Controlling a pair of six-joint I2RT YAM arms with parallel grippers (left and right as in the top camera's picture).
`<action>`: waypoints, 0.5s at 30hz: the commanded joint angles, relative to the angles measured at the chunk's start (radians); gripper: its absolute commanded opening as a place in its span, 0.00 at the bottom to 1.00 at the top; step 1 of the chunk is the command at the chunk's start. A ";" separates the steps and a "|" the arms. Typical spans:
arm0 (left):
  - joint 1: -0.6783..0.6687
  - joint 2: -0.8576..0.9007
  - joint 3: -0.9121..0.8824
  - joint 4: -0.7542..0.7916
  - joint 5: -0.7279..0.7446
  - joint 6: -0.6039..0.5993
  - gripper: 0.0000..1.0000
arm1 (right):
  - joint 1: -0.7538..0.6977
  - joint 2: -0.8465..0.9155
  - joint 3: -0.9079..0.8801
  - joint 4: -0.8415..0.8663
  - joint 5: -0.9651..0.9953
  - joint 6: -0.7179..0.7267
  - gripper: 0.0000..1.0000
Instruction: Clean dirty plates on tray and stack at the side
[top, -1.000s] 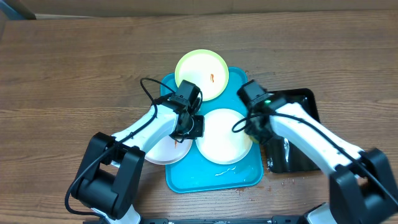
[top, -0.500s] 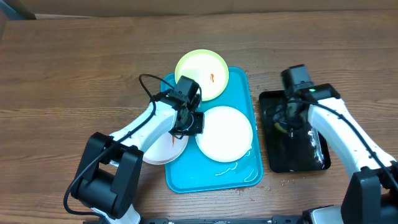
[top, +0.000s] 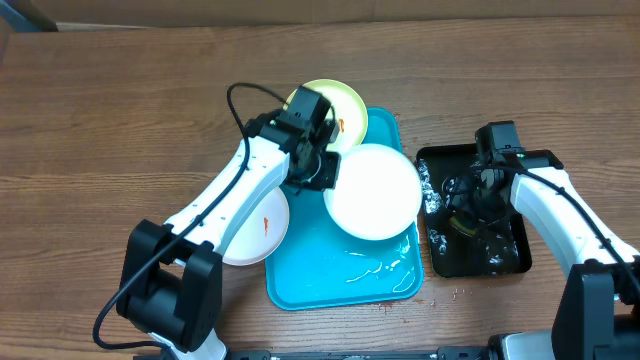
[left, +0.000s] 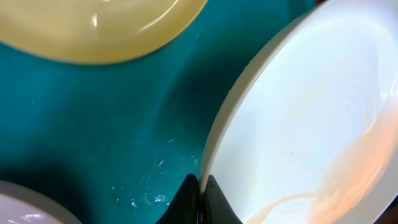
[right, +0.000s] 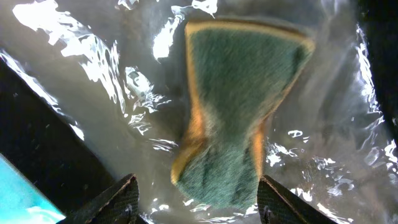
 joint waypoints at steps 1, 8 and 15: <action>-0.066 0.008 0.142 -0.032 -0.047 0.026 0.04 | -0.032 -0.048 0.032 -0.021 -0.078 -0.004 0.63; -0.209 0.009 0.256 0.008 -0.335 0.026 0.04 | -0.193 -0.172 0.123 -0.136 -0.082 0.032 0.67; -0.301 0.037 0.256 0.187 -0.485 0.014 0.04 | -0.422 -0.258 0.139 -0.214 -0.115 0.065 0.69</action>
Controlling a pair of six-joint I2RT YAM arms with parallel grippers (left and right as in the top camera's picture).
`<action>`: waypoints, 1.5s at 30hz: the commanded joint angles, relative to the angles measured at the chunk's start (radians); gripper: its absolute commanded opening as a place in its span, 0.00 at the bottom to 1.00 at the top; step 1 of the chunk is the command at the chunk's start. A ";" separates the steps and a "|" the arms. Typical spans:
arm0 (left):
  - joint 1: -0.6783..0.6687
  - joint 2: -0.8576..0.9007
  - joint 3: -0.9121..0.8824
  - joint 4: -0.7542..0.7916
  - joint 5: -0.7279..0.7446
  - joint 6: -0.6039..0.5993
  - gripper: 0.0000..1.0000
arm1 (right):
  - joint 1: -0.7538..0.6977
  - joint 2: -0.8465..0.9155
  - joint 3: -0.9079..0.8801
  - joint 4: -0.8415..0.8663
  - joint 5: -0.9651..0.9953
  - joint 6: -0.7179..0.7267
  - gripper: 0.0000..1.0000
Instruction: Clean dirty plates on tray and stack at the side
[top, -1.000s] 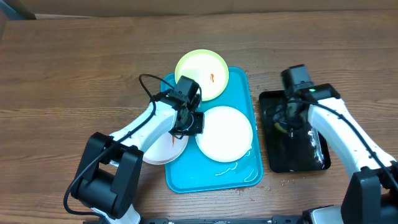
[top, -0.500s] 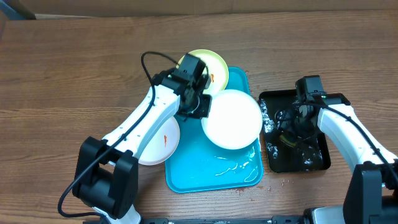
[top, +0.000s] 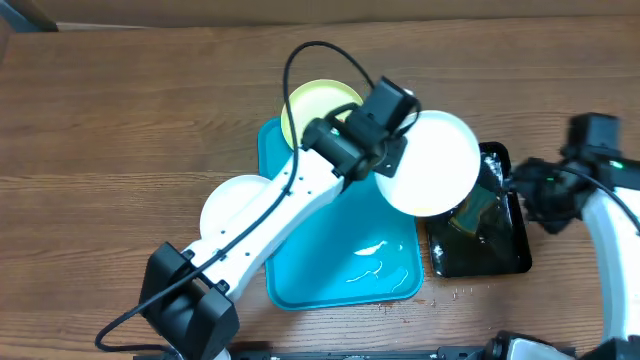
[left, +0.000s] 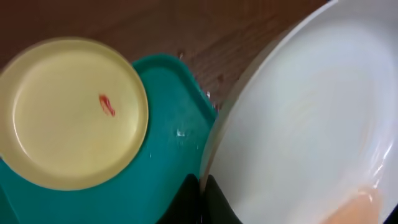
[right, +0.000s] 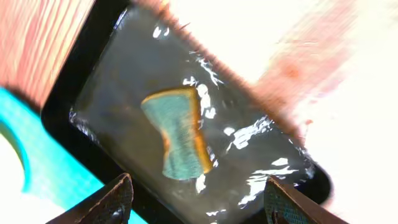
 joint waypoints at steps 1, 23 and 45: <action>-0.034 0.039 0.021 0.085 -0.118 0.011 0.04 | -0.095 -0.026 0.017 -0.019 -0.039 0.026 0.69; -0.383 0.151 0.025 0.431 -0.941 0.561 0.04 | -0.175 -0.026 0.017 -0.038 -0.128 -0.065 0.69; -0.402 0.151 0.025 0.507 -1.000 0.641 0.04 | -0.175 -0.026 0.017 -0.027 -0.128 -0.065 0.70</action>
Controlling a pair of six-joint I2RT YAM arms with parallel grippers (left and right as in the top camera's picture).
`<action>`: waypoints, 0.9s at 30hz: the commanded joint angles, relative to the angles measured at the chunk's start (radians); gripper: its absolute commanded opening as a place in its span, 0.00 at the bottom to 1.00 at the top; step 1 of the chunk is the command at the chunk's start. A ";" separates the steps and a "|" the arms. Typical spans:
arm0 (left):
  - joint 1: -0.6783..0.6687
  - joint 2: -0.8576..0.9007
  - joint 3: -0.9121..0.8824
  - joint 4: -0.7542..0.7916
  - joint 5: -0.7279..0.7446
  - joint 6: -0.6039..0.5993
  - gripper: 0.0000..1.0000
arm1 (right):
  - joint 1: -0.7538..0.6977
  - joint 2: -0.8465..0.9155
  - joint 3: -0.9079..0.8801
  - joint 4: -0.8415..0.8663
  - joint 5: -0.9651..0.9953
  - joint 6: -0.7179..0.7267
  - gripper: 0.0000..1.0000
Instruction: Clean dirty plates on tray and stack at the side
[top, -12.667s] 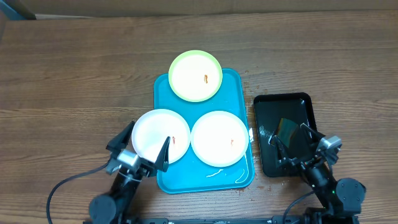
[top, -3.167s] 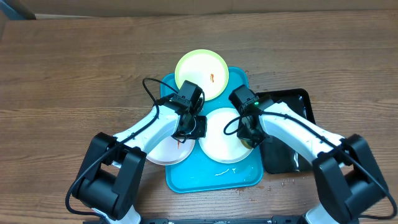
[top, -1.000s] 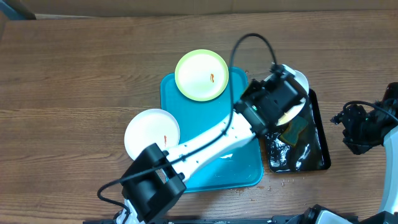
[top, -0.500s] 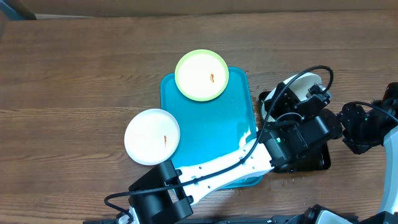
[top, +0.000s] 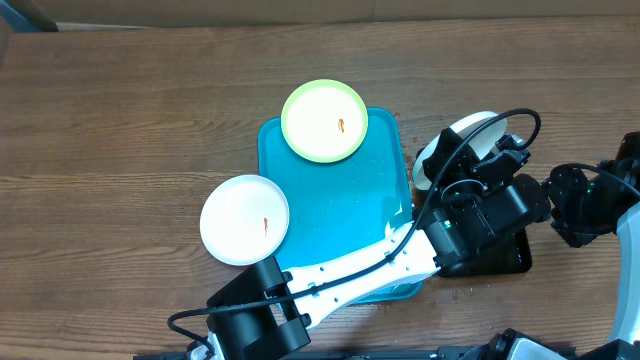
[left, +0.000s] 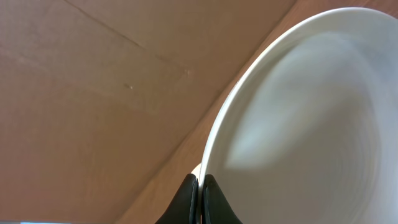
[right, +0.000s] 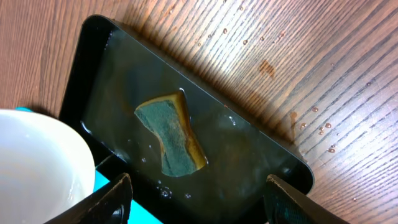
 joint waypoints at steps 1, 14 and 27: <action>0.006 -0.016 0.021 0.030 -0.068 0.022 0.04 | -0.003 -0.011 0.016 0.006 -0.009 -0.006 0.69; 0.040 -0.035 0.034 -0.039 0.034 -0.103 0.04 | -0.003 -0.011 0.016 0.009 -0.008 -0.006 0.70; 0.091 -0.105 0.039 -0.298 0.196 -0.422 0.04 | -0.003 -0.011 0.016 0.008 -0.009 -0.006 0.70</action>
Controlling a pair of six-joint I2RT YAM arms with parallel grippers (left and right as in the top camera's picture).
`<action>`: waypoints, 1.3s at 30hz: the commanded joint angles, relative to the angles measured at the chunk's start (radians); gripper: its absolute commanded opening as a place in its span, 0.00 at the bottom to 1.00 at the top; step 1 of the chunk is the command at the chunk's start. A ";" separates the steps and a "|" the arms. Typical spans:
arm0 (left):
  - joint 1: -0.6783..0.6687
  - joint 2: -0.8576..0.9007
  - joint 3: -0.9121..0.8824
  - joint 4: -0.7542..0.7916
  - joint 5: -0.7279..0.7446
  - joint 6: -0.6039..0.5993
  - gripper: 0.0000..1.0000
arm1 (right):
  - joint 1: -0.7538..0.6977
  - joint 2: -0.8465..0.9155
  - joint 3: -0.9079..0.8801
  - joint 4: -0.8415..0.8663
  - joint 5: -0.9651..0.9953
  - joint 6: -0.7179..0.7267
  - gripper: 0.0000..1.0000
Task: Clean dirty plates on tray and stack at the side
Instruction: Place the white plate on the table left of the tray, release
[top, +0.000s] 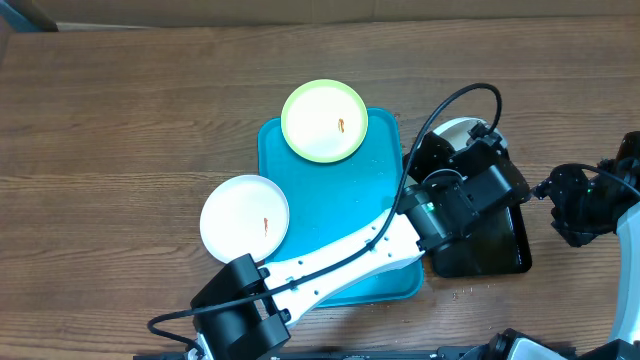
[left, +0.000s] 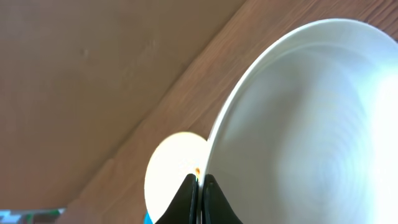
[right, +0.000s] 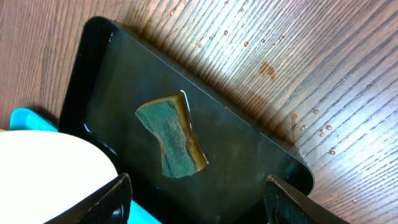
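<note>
My left gripper (left: 200, 186) is shut on the rim of a white plate (left: 298, 124), held tilted over the far left part of the black water tray (top: 505, 250). In the overhead view only the plate's edge (top: 458, 128) shows past the arm. A green sponge (right: 171, 140) lies in the water. My right gripper (right: 202, 208) hangs open high above the sponge, with nothing between its fingers. A yellow-green plate (top: 324, 121) with a red stain sits at the far end of the teal tray (top: 330, 190). Another stained white plate (top: 245, 219) lies left of that tray.
The black water tray (right: 249, 162) stands right of the teal tray, whose corner (right: 25, 118) shows beside it. Water drops dot the wood (right: 323, 130) to the tray's right. My left arm (top: 340, 255) stretches across the teal tray.
The held white plate has shifted slightly left and turned in my left gripper, still over the black tray's left side. My right gripper stays open in the same place above the sponge.
My left gripper first held the white plate over the teal tray while my right gripper was open low over the sponge. Then the plate was at the black tray and my right gripper higher. Later the plate stood tilted over that tray's left side, as now.
</note>
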 joint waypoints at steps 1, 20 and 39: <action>0.035 -0.066 0.031 -0.065 0.046 -0.197 0.04 | -0.003 -0.011 0.016 0.003 -0.009 -0.004 0.70; 1.133 -0.319 0.002 -0.583 0.955 -0.513 0.04 | 0.028 -0.011 0.016 -0.014 -0.244 -0.215 0.70; 1.826 -0.318 -0.519 -0.342 0.919 -0.514 0.10 | 0.239 -0.011 0.016 -0.006 -0.257 -0.243 0.73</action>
